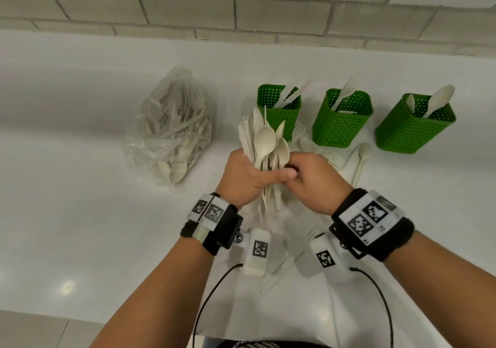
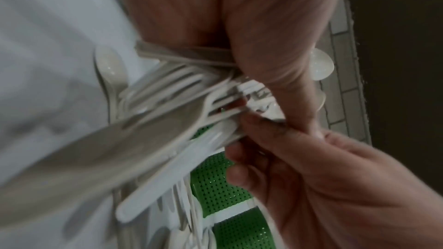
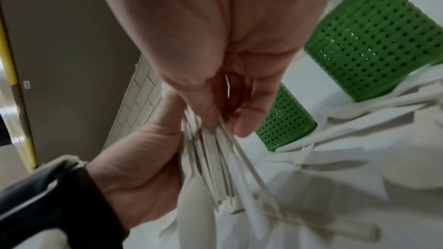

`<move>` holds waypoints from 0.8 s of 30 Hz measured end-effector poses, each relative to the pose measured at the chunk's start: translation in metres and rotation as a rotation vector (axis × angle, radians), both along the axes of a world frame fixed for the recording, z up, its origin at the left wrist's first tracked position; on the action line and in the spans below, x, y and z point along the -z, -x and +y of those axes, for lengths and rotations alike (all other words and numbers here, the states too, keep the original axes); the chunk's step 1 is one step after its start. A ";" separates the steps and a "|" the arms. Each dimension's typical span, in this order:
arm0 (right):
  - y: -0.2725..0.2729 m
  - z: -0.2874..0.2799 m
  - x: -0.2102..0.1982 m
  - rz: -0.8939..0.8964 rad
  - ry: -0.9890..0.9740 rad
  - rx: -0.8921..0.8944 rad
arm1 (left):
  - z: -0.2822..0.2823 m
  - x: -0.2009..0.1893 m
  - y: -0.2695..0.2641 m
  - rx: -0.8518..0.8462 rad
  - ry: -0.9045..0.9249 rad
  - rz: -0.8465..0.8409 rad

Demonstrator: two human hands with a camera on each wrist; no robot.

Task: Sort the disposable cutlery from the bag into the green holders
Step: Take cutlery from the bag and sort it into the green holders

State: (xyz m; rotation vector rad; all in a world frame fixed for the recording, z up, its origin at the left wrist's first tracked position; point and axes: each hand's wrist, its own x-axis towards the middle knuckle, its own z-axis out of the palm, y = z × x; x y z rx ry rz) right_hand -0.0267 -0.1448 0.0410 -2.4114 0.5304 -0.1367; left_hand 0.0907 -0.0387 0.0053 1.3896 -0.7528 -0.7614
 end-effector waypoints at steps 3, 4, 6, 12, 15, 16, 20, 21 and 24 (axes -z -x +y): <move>0.001 0.000 -0.005 -0.014 0.020 -0.014 | -0.006 -0.003 0.003 -0.109 -0.008 -0.124; 0.003 0.000 -0.007 -0.012 -0.036 -0.035 | -0.005 -0.003 0.003 -0.106 0.008 -0.124; 0.007 0.005 -0.006 -0.007 -0.148 -0.046 | -0.003 0.001 0.005 -0.106 0.023 -0.093; 0.009 0.020 0.028 -0.025 -0.071 -0.078 | 0.001 0.022 0.021 -0.031 -0.109 -0.050; 0.011 0.022 0.034 -0.031 -0.063 -0.058 | 0.003 0.027 0.019 -0.039 -0.143 -0.061; 0.010 0.021 0.035 -0.020 -0.062 -0.054 | 0.002 0.027 0.017 -0.041 -0.152 -0.068; 0.011 0.020 0.029 -0.016 -0.147 -0.017 | -0.002 0.015 0.013 -0.107 -0.060 0.094; 0.012 0.021 0.027 -0.029 -0.176 0.015 | -0.004 0.010 0.012 -0.121 -0.024 0.172; 0.017 0.022 0.025 -0.052 -0.226 0.070 | -0.008 -0.002 0.010 -0.115 0.037 0.409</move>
